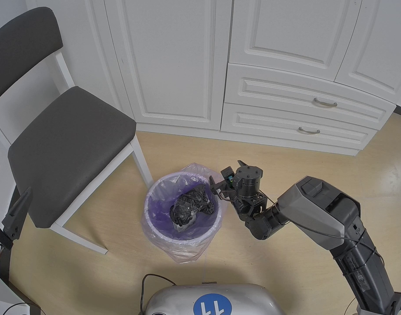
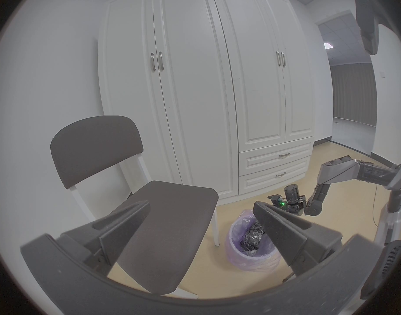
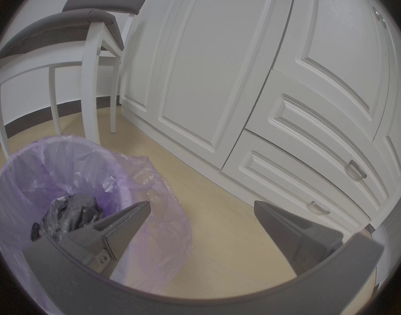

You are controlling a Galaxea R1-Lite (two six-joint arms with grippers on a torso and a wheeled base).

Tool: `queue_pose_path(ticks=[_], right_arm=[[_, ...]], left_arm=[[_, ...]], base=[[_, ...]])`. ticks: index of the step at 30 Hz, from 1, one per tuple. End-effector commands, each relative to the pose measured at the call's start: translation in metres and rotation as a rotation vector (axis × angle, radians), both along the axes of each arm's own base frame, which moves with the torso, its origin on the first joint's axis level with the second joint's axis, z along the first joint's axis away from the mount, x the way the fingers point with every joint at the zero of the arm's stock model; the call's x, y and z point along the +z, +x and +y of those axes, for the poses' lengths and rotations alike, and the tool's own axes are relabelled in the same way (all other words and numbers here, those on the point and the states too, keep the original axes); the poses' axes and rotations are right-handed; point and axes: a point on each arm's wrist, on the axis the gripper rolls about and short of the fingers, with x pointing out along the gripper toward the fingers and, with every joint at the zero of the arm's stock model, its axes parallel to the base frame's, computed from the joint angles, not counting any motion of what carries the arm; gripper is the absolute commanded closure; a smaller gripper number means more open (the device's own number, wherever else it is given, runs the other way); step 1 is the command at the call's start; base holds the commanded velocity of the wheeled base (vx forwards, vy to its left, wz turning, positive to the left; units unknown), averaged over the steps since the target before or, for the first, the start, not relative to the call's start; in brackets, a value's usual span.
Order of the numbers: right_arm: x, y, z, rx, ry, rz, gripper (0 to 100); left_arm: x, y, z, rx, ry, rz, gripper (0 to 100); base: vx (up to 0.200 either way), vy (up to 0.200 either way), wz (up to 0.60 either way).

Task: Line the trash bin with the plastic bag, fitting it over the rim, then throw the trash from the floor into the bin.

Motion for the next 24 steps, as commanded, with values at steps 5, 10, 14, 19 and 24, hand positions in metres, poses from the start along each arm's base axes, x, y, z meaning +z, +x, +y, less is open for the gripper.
queue_pose_path(ticks=[5, 10, 14, 19, 24], right_arm=[[-0.008, -0.003, 0.006, 0.02, -0.003, 0.007, 0], [-0.007, -0.006, 0.011, 0.032, 0.006, -0.008, 0], [-0.003, -0.007, 0.013, 0.037, 0.013, -0.019, 0], [0.003, -0.008, 0.013, 0.038, 0.017, -0.028, 0], [0.002, -0.013, 0.02, 0.054, 0.018, -0.029, 0]], left_arm=[[0.0, 0.0, 0.0, 0.0, 0.001, -0.001, 0], [0.0, 0.0, 0.0, 0.0, 0.001, -0.003, 0], [0.0, -0.001, 0.0, 0.0, 0.001, -0.004, 0], [0.0, -0.002, 0.0, 0.0, 0.002, -0.009, 0], [0.001, -0.002, 0.0, 0.001, 0.003, -0.011, 0]], base=[[0.0, 0.0, 0.0], [0.0, 0.0, 0.0], [0.0, 0.0, 0.0], [0.0, 0.0, 0.0], [0.0, 0.0, 0.0]])
